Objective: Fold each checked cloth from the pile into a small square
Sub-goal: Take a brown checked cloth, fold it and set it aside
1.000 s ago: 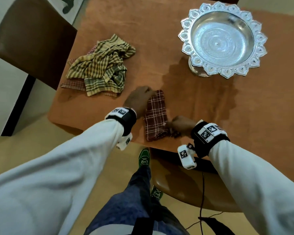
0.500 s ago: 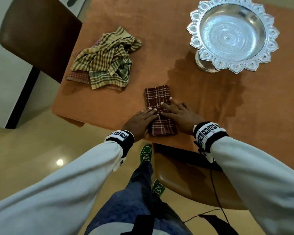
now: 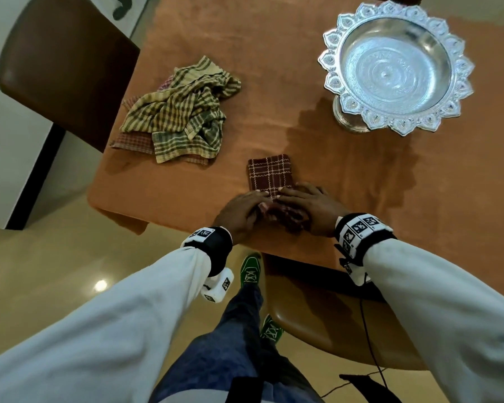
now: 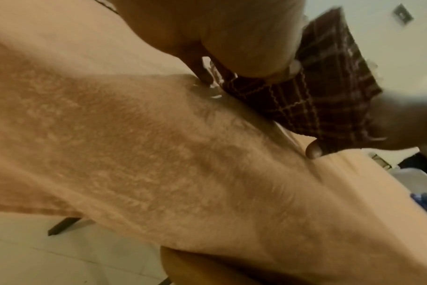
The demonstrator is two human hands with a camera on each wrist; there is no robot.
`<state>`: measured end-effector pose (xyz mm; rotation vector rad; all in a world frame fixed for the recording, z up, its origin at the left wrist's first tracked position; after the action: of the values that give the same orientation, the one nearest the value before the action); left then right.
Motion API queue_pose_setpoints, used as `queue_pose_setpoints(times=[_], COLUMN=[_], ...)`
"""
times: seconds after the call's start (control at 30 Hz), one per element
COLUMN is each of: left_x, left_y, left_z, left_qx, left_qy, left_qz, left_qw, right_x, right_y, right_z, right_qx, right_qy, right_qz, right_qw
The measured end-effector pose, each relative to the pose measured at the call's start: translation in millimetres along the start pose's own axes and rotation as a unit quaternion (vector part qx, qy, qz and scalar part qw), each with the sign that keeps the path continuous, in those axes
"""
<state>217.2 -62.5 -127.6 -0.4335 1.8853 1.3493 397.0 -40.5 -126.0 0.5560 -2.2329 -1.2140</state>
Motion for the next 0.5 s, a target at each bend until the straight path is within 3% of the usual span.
queue_pose_setpoints(times=[0.1, 0.17, 0.23, 0.33, 0.5], left_x=[0.1, 5.0, 12.9, 19.4, 28.8], left_y=[14.6, 17.9, 23.0, 27.8, 21.5], left_z=[9.0, 18.4, 25.9, 32.5, 36.4], left_qx=[-0.044, -0.059, -0.099, -0.151, -0.154], left_qy=[0.026, 0.061, 0.130, 0.188, 0.261], left_qz=[-0.096, -0.141, -0.197, -0.203, -0.156], left_qw=[0.994, 0.986, 0.967, 0.949, 0.940], right_x=[-3.5, -13.0, -19.6, -22.2, -24.9], right_y=[7.7, 7.4, 6.1, 16.5, 16.6], right_z=[7.2, 12.9, 19.1, 27.2, 37.6], right_qx=[-0.099, -0.165, -0.186, -0.191, -0.188], right_qy=[-0.016, -0.071, -0.141, -0.193, -0.273], right_qz=[0.140, 0.318, 0.441, 0.439, 0.460], right_qw=[0.985, 0.931, 0.867, 0.857, 0.823])
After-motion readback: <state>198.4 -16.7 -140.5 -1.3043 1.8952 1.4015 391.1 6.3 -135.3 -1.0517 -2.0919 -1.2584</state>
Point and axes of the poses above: each hand's wrist, its own z-axis towards the middle knuckle, its own y-axis out of the back of the hand, x = y × z, the point moved 7 cm from there along z, towards the middle knuckle, and after that the axes turned 5 degrees about -z, right-handed, at the moved point
